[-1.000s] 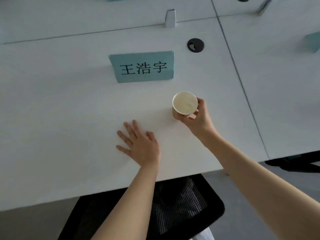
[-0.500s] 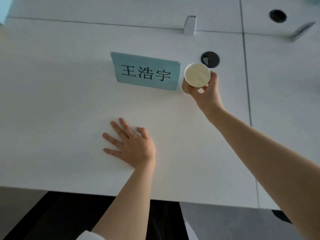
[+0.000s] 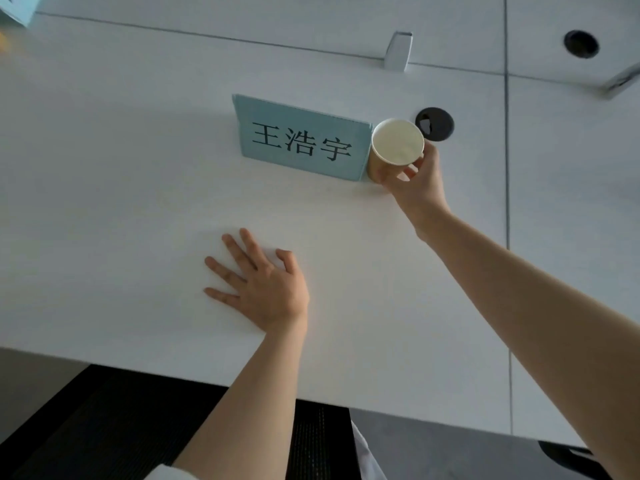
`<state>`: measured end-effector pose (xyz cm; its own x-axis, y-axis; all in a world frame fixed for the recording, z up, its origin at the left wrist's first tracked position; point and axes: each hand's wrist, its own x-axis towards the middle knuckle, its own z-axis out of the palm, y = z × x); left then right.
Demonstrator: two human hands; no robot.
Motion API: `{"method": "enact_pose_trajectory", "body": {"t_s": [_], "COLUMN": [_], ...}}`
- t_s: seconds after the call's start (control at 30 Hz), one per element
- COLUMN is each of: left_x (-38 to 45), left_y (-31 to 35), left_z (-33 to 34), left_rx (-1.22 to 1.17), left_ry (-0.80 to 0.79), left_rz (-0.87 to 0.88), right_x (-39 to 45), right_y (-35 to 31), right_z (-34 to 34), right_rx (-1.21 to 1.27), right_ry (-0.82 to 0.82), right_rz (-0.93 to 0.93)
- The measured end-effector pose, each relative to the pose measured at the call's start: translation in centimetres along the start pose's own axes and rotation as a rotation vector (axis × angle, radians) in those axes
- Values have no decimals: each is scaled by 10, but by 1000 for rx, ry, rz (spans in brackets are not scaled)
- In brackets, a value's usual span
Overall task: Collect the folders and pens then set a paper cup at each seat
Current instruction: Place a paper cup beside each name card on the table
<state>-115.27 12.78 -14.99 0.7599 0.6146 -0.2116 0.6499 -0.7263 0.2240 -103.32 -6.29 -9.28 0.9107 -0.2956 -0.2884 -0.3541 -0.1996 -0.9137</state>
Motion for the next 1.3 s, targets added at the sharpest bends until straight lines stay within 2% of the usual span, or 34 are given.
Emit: {"method": "enact_pose_trajectory", "body": {"t_s": [0.33,0.57,0.67,0.77,0.93,1.07,1.3], "left_x": [-5,-29,-68,-117,-189,-255,-397], "left_y": [-8,-27,-31,-39,-43,-32,7], "left_z": [-12,-49,-70,-89,-98,-90,-50], "left_rx": [77,172,213,249,161,80,-61], "left_ry": [-121,-343,-435,-405,-368,-381,-434], "left_rz": [113,237,358,569,769,862,872], "right_x": [-89,-195,-249,-300,-366,-408,-460], "right_y": [37,57,61,67,79,94,125], "right_z": [-46,-72,-80,-95,-141,-193,-312], "right_rx": [-159,-79,-61,-75,-78,-49,-13], "right_ry": [41,183,221,263,325,420,479], "right_rz": [114,184,201,216,244,247,207]}}
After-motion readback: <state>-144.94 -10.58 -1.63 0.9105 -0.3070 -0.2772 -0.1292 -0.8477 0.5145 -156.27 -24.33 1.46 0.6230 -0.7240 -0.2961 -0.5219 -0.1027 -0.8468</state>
